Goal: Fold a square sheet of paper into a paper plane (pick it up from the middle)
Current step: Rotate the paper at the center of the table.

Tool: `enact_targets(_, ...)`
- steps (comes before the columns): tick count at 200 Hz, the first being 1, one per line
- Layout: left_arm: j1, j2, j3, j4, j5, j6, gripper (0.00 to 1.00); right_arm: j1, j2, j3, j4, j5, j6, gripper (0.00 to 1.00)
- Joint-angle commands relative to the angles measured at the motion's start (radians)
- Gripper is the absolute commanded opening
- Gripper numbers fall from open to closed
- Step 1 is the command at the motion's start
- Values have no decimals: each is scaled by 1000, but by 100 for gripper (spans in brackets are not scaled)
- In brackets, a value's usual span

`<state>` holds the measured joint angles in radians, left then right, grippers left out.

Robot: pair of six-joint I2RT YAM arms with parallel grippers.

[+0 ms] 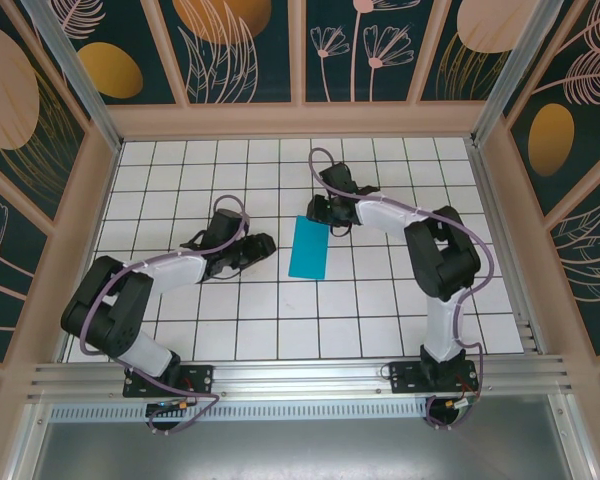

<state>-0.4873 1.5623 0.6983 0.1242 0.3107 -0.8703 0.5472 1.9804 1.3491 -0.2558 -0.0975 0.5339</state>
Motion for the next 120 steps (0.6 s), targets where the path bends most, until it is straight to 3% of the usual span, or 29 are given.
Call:
enact_targets(1, -33, 30, 39, 17, 34, -27, 56, 5, 49, 38, -17, -4, 11, 39)
enact_targets(39, -72, 72, 59, 22, 63, -59, 57, -47, 92, 28, 19, -68, 13, 39)
enact_targets(120, -122, 131, 97, -19, 98, -79, 57, -96, 104, -95, 35, -70, 56, 40)
